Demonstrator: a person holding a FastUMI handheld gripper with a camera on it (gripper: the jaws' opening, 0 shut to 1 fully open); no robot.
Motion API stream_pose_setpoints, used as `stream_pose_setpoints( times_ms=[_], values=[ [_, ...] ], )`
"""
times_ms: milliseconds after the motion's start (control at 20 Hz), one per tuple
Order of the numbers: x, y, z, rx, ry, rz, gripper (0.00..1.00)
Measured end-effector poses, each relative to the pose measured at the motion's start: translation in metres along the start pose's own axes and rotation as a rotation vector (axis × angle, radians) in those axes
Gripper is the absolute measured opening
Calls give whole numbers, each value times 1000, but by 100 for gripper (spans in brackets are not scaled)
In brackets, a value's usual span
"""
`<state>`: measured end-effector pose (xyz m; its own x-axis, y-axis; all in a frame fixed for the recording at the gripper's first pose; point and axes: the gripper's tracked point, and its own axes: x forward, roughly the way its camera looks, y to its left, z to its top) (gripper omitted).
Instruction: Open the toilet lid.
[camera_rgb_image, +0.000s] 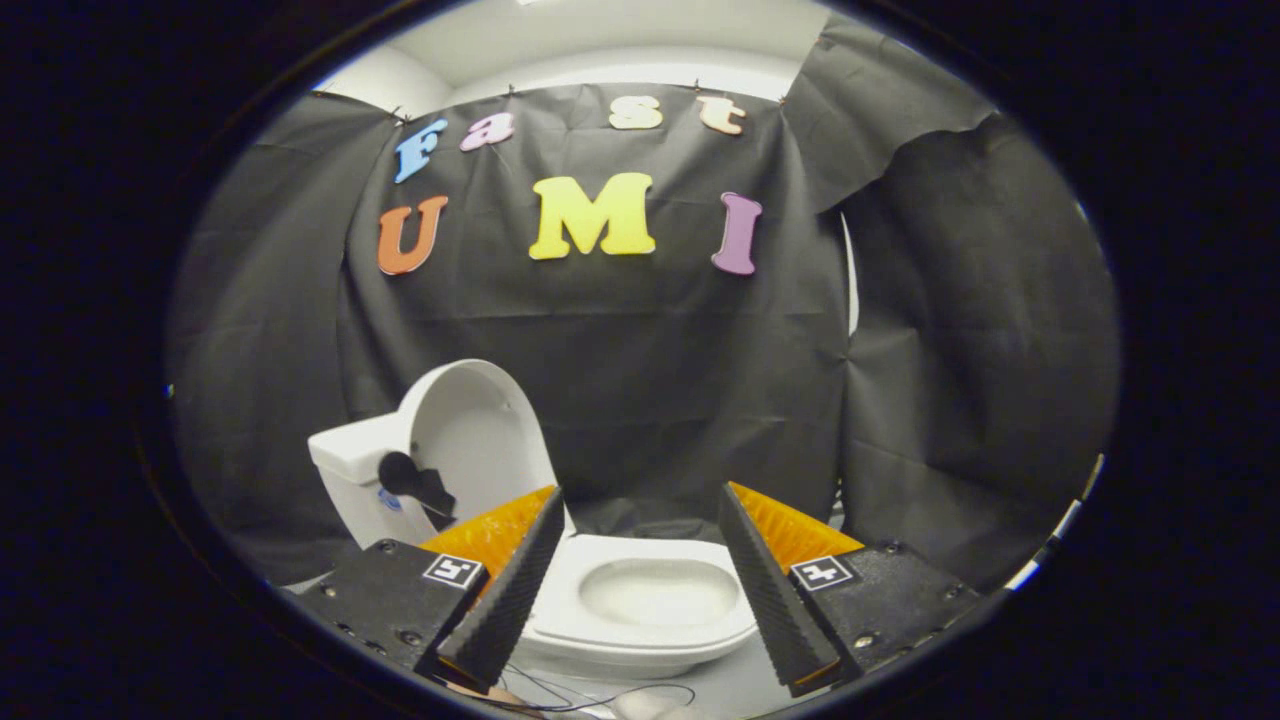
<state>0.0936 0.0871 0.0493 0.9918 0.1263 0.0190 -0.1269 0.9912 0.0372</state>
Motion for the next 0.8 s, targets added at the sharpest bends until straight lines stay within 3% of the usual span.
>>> stream_pose_setpoints(
  times_ms=[350, 800],
  values=[
    [-19, -73, -39, 32, 35, -62, 97],
    [-24, -83, -57, 80, 51, -40, 97]
  ],
)
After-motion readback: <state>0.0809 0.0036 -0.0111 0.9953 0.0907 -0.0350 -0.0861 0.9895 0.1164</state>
